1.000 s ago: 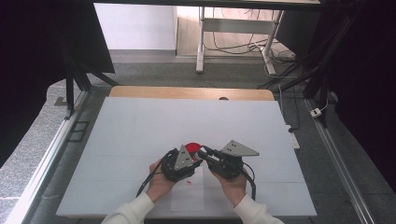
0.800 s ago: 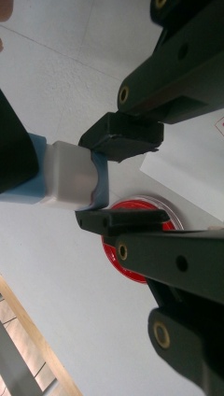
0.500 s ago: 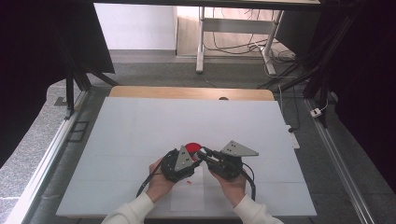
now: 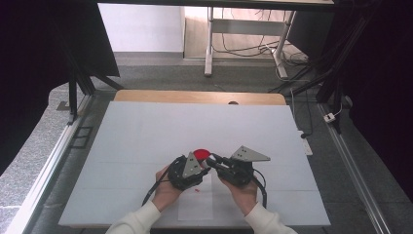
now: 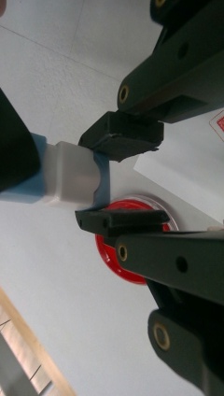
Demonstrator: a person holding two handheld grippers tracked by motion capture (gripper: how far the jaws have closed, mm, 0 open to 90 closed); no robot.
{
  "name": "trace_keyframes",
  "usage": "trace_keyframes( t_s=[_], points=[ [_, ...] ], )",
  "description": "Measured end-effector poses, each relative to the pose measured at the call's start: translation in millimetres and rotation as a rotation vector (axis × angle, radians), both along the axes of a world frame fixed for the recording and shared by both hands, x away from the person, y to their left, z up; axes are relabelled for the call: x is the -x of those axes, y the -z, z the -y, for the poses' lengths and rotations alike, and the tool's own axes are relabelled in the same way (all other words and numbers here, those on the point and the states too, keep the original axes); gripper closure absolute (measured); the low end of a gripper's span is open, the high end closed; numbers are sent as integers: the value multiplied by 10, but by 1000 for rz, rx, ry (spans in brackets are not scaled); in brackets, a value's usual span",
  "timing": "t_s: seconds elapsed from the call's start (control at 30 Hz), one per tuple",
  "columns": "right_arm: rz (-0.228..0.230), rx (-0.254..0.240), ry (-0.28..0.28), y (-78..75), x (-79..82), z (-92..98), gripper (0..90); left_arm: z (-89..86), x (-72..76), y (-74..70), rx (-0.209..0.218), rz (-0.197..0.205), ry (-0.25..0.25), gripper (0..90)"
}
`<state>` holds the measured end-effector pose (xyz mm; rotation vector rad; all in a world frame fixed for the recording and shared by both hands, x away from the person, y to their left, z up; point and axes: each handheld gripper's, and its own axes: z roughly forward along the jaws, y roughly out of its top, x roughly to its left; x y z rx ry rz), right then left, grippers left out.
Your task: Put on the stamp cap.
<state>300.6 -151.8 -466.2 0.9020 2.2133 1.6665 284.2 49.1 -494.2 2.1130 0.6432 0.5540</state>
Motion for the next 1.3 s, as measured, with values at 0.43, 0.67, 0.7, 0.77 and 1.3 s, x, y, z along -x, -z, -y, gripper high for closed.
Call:
trace_keyframes(
  t_s=[0.43,0.67,0.7,0.77,1.3],
  points=[
    [21,41,-19,9,5,-27,752,-36,-22,12,29,-25,14,544],
    [22,37,-7,1,-21,13,752,-93,-34,13,26,-53,12,432],
    [23,38,-6,0,-23,16,751,-105,-33,9,25,-62,16,419],
    [27,41,-4,-1,-26,22,752,-135,-23,2,19,-68,18,397],
    [43,65,9,-17,-62,91,751,-578,159,-84,78,-145,-11,346]
  ],
)
